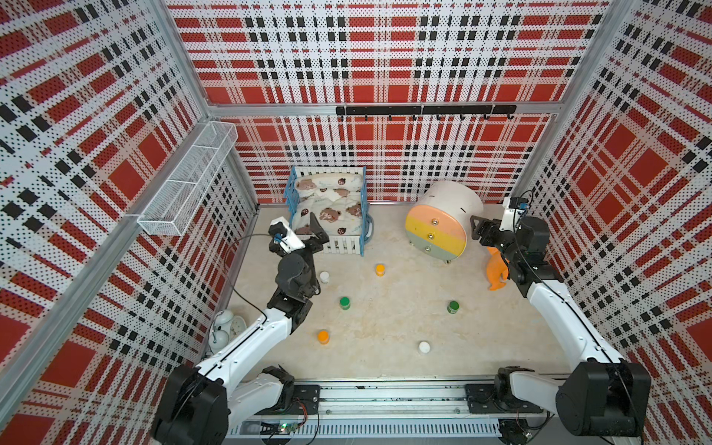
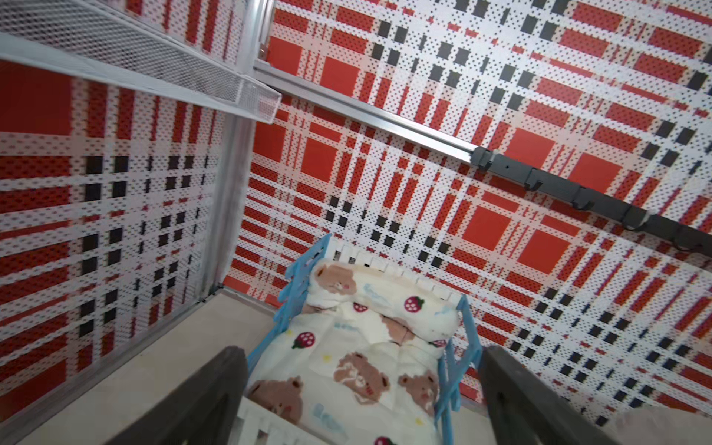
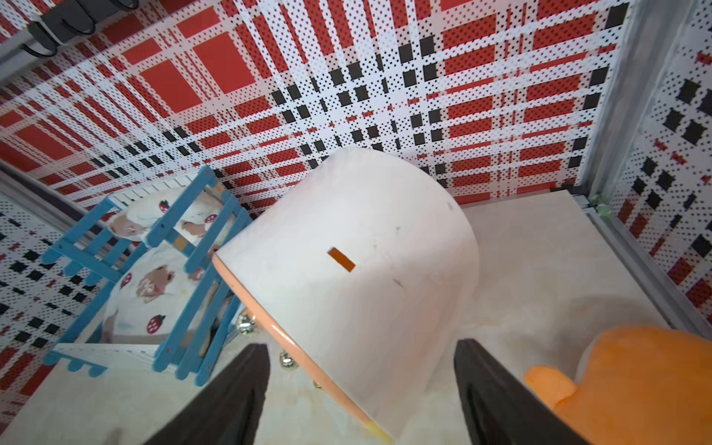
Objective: Put the paint cans in the drawer according to color
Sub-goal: Open the drawer in the storage box.
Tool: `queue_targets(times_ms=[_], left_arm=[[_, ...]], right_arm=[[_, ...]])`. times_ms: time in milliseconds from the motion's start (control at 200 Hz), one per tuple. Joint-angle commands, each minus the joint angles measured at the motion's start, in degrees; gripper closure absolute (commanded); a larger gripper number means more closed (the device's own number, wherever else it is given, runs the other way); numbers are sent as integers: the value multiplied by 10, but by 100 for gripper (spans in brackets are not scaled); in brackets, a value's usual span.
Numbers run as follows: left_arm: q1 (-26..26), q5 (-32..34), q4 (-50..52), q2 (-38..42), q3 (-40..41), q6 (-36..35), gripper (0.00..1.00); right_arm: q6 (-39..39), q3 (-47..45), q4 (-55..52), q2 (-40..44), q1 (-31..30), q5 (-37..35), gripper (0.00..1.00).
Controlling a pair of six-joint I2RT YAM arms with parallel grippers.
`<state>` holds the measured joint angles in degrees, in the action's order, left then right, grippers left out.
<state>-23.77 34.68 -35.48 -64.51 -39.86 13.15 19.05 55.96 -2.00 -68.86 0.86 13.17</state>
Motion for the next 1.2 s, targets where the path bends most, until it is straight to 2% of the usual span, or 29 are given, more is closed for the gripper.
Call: queue_targets(times_ms=[0, 155, 321, 546, 571, 656, 732, 922, 1197], left_arm=[[-20, -81, 171, -35, -82, 51, 1], [-71, -131, 241, -95, -182, 45, 1], [-117, -264, 257, -170, -264, 42, 0], [-154, -367, 283, -306, -389, 54, 8], [-156, -376, 284, -322, -400, 57, 10], [-157, -412, 294, -380, -448, 71, 37], [-159, -417, 304, -426, -484, 78, 48], [-163, -426, 306, -501, -542, 101, 47], [-175, -430, 291, -555, -582, 110, 49]], right_arm=[[10, 54, -75, 15, -4, 49, 18], [8, 125, -123, -7, -4, 63, 21], [11, 168, -134, -36, -4, 72, 22], [22, 242, -160, -116, -4, 91, 30], [25, 249, -160, -125, -4, 93, 30], [26, 276, -170, -155, -4, 103, 36], [29, 289, -171, -174, -5, 108, 39], [26, 303, -160, -196, -5, 107, 40], [28, 330, -143, -233, -9, 113, 41]])
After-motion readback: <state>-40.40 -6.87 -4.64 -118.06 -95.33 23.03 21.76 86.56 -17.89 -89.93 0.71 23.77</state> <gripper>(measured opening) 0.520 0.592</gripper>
